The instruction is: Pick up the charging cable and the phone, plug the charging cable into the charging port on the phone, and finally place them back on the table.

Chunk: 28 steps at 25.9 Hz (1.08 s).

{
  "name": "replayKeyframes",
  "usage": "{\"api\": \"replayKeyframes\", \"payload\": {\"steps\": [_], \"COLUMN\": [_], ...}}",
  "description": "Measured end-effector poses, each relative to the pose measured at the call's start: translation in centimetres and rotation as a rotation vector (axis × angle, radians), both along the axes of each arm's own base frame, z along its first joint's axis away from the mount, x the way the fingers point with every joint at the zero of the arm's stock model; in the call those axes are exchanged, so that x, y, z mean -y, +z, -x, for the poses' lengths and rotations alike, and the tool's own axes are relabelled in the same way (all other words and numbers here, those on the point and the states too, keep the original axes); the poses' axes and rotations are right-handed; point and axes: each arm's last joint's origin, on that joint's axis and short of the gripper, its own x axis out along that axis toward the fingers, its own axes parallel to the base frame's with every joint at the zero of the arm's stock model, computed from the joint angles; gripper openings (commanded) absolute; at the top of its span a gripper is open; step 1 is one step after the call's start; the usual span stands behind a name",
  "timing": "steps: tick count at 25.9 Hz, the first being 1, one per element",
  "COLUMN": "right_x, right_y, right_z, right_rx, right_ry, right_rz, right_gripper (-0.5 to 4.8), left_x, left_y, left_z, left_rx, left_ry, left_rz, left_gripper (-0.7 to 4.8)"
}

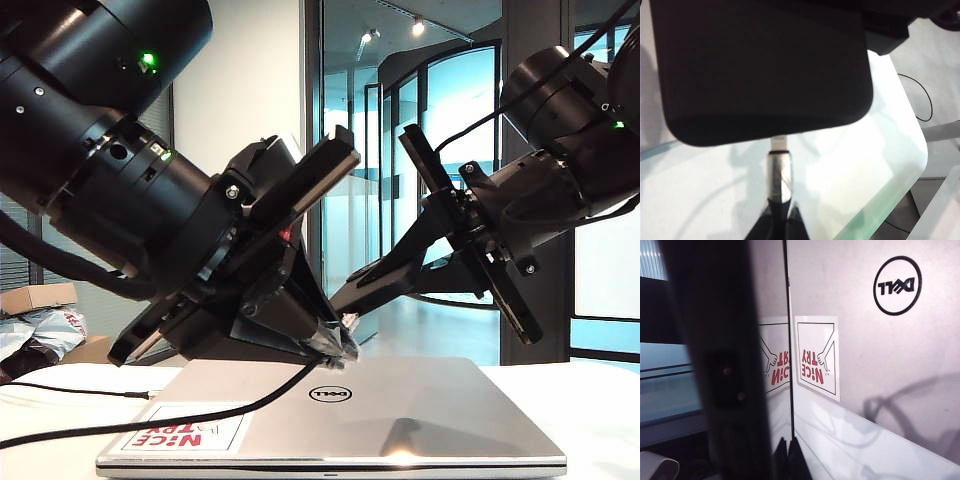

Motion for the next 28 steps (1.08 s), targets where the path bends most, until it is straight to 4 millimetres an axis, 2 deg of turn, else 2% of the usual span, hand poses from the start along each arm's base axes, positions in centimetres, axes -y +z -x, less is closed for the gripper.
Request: {"api": "replayKeyframes", "payload": {"steps": [7, 21, 28], "right_x": [-0.01, -0.03, -0.75], "right_y": [0.03, 0.13, 0.45], "right_z": [-0.05, -0.05, 0.21], "right_rx": [0.066, 0.067, 0.085], "right_ry": [0.025, 0.008, -0.009], "right_rz": [0.023, 0.03, 0.039], "right_gripper": [-0.05, -0.05, -0.05], "left_x": [0.01, 0.01, 0.0], "left_y": [0.02, 0.04, 0.03], "left_z": [-0.02, -0.04, -0.04], "left_rx": [0.002, 0.004, 0.003], "left_ry": [0.002, 0.007, 0.008], "left_rz": [0.002, 0.003, 0.003], "left_gripper": [-0.06, -0.06, -0.06]}}
